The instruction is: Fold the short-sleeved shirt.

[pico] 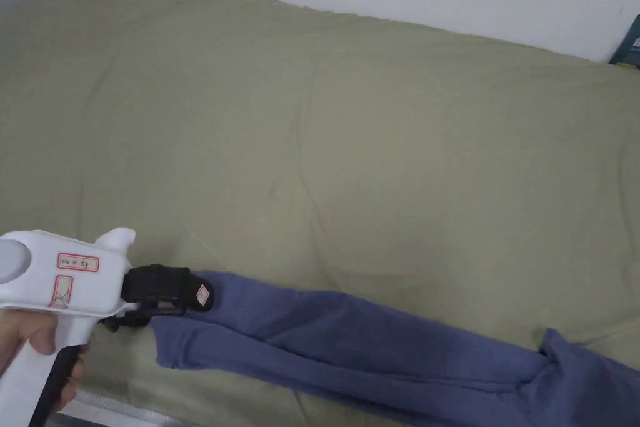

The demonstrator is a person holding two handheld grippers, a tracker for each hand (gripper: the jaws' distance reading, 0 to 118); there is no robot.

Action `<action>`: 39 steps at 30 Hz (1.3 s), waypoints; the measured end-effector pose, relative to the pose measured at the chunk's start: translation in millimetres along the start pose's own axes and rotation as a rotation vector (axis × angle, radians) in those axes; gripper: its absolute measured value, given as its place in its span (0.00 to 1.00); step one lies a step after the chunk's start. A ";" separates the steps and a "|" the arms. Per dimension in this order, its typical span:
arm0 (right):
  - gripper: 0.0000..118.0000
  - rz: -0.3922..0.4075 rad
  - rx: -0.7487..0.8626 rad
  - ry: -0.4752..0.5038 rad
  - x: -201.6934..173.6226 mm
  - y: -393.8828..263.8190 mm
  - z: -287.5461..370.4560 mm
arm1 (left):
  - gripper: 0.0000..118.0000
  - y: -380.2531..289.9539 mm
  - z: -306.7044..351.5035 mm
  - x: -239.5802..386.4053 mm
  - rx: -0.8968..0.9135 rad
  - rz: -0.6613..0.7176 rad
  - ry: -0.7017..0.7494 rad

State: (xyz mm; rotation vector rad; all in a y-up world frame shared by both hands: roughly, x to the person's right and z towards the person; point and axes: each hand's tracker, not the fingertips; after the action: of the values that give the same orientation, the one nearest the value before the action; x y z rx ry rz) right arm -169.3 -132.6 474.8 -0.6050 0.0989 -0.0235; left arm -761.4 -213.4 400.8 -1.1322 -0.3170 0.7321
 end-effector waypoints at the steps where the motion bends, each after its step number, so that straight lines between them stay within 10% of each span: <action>1: 0.00 0.003 -0.001 0.001 -1.3 0.2 -0.2 | 0.99 0.1 -3.2 1.2 -0.014 0.002 -0.028; 14: 0.00 0.013 -0.045 0.048 -11.1 -7.7 -9.3 | 0.92 19.3 -34.9 -7.7 -0.058 0.015 -0.200; 16: 0.00 0.013 -0.046 0.056 -11.5 -8.3 -8.9 | 0.12 19.1 -29.2 -5.6 -0.045 -0.023 -0.144; 17: 0.00 0.013 -0.044 0.061 -11.1 -8.7 -8.6 | 0.04 19.1 -26.1 -8.7 -0.041 0.003 -0.160; 39: 0.00 -0.029 0.016 0.112 15.0 -1.0 -2.3 | 0.02 21.9 78.9 45.0 0.172 0.000 0.137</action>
State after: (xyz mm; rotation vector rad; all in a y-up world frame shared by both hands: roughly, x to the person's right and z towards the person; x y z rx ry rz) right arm -154.6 -135.5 472.2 -0.5887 0.1980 -0.0864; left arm -782.1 -122.6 407.9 -1.0134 -0.1361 0.6649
